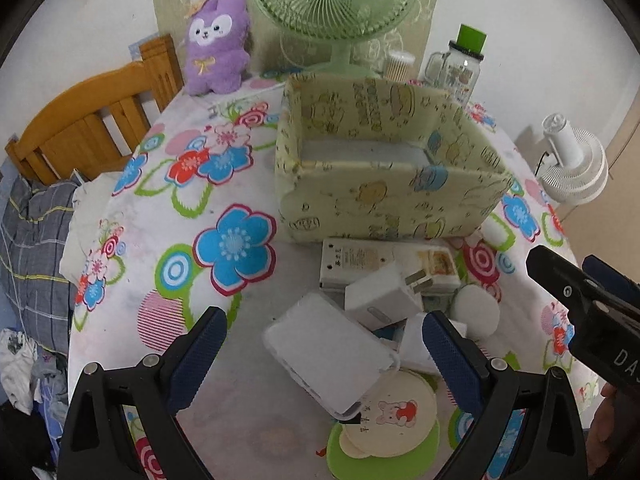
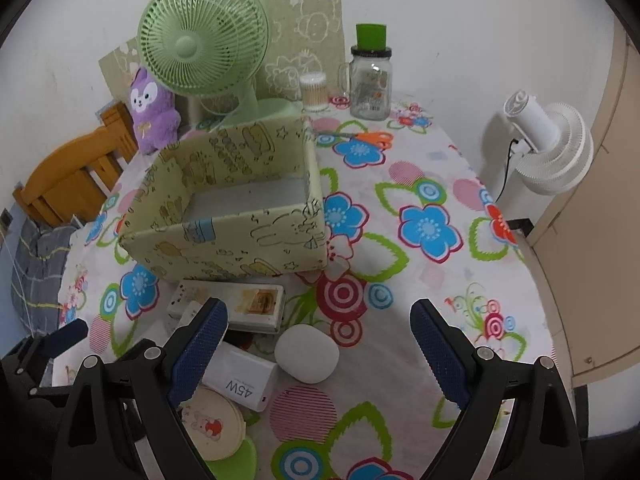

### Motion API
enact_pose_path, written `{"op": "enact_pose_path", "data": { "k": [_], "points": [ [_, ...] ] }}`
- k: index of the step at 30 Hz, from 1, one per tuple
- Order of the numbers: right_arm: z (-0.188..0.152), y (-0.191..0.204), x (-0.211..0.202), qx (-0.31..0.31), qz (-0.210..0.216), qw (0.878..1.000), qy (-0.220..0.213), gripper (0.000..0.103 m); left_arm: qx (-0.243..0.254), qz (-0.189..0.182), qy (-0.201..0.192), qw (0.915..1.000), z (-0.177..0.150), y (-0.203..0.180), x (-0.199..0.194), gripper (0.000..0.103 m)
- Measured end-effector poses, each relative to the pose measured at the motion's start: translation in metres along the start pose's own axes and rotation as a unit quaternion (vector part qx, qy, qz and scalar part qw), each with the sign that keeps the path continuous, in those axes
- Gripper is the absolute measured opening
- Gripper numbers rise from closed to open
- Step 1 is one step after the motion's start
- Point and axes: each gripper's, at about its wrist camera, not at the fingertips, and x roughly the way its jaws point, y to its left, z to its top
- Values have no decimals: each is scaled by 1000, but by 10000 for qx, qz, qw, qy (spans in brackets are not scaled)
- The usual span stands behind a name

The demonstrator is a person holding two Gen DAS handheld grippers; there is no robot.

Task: Organize rigid objects
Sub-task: 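Grasp the white rectangular box with the left tool while the right tool grasps the white round puck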

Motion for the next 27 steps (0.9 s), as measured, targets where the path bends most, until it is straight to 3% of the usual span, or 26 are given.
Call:
{"op": "enact_pose_path", "data": {
  "k": [9,15,21,27],
  "points": [
    [-14,3,27,-90,-66,9996,269,95,-122,-72,281,9995,-5,3,24,99],
    [-19,-1,44,-34,-106,9989,454,95,80,177,387,9991,-6,-1,37,99],
    [-22,2,56,-153,-144,9983,545,95,302,237,561,9977,-9,-6,46,92],
    [-23,2,69,-180,-177,9968,755,95,73,128,654,9977,-12,0,51,82]
  ]
}}
